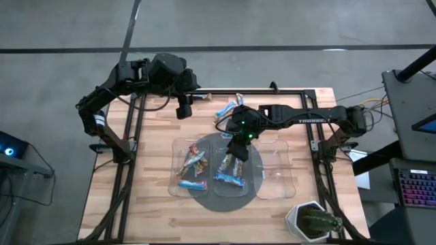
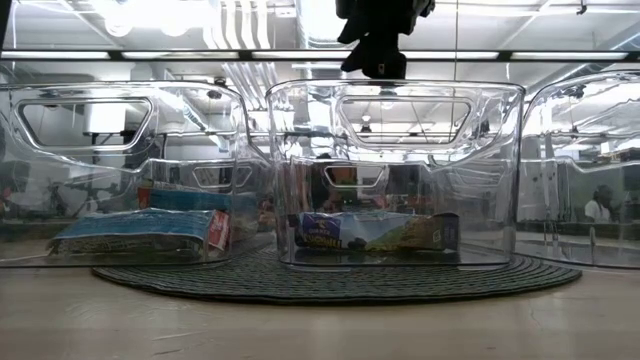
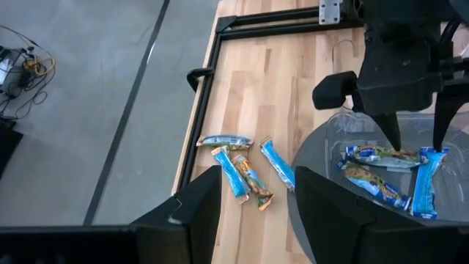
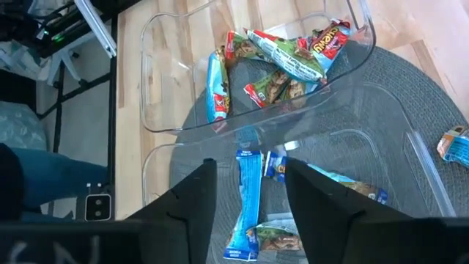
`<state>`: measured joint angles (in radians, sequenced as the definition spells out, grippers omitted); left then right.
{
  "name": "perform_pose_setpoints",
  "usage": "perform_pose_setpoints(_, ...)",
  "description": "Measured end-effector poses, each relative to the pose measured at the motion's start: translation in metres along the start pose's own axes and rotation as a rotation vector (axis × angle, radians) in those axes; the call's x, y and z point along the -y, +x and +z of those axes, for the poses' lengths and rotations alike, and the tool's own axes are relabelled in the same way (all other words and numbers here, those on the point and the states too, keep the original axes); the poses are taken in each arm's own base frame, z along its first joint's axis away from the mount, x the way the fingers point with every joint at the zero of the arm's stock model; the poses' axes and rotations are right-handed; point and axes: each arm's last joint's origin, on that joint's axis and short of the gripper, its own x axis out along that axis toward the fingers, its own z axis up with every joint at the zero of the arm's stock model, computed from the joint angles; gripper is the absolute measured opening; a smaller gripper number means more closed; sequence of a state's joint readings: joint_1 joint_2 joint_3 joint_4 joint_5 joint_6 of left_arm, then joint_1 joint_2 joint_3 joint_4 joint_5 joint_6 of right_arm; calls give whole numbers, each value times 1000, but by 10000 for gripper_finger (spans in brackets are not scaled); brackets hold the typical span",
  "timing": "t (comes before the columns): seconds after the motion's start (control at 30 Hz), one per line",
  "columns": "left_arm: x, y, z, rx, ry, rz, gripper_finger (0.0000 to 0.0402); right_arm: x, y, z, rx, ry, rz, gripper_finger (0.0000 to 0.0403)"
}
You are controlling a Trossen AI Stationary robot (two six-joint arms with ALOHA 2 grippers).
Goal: Pick and place Granola Bars by type
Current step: Put the yellow granola bar into the right transparent bin
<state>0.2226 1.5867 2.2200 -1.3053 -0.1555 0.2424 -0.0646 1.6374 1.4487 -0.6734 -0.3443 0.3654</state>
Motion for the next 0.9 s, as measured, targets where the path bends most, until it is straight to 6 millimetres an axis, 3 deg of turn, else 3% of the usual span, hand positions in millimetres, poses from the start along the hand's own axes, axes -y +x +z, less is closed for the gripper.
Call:
perform_pose_setpoints(0.17,1,0,-3,-32,-1,-8,156,-7,-7,3,53,-33,25,155)
perform_pose_setpoints(0.37,1,0,-5,-46,1,-14,155,-18,-32,11,205,-142,53,139)
perform_pose_setpoints(0.9,2,-11,-2,43,-42,-131,84,-41,-120,2,524,-274,-92,95)
